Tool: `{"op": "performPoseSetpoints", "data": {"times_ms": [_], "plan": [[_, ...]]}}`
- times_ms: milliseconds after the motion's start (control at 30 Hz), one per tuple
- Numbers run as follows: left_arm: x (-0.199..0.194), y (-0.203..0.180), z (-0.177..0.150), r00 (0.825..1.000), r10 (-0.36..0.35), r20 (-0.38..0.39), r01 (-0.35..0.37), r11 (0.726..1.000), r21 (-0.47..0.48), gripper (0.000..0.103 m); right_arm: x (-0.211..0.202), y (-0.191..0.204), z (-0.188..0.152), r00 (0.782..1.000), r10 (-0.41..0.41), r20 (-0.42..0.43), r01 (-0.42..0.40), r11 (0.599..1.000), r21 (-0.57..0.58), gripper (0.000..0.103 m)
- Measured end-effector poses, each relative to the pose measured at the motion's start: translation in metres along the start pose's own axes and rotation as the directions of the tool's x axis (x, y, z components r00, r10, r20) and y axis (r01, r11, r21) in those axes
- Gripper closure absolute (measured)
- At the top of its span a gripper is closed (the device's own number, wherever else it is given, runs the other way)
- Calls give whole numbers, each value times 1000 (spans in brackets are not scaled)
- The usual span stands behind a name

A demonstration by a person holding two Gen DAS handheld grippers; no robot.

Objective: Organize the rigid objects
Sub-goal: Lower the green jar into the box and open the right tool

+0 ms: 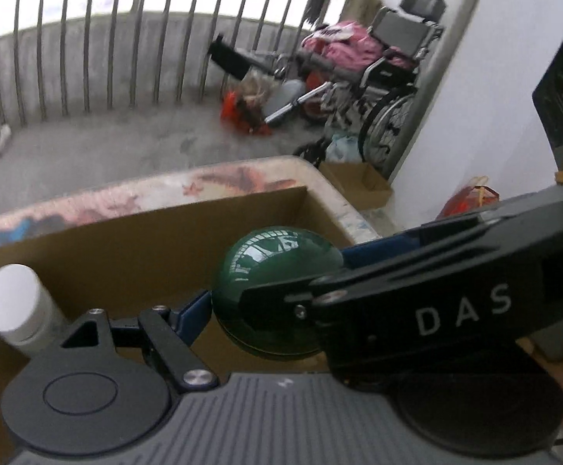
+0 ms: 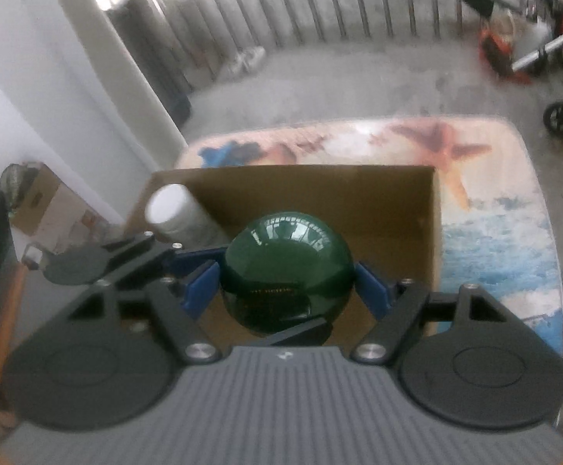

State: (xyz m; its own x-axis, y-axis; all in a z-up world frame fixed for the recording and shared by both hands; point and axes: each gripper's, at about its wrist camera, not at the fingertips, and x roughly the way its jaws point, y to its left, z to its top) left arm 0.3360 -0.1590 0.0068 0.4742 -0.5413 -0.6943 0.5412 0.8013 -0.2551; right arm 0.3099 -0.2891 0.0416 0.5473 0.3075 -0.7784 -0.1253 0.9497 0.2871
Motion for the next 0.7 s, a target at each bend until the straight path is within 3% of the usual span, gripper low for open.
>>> {"op": "performPoseSetpoints", "data": {"times_ms": [433, 700], "plan": [[48, 33, -4, 997, -32, -69, 22, 991, -134, 21, 69, -18, 20, 985, -11, -171, 7, 1000, -22, 27], [52, 35, -2, 996, -40, -80, 28, 988, -151, 21, 77, -19, 32, 979, -42, -199, 29, 997, -68, 28]]}}
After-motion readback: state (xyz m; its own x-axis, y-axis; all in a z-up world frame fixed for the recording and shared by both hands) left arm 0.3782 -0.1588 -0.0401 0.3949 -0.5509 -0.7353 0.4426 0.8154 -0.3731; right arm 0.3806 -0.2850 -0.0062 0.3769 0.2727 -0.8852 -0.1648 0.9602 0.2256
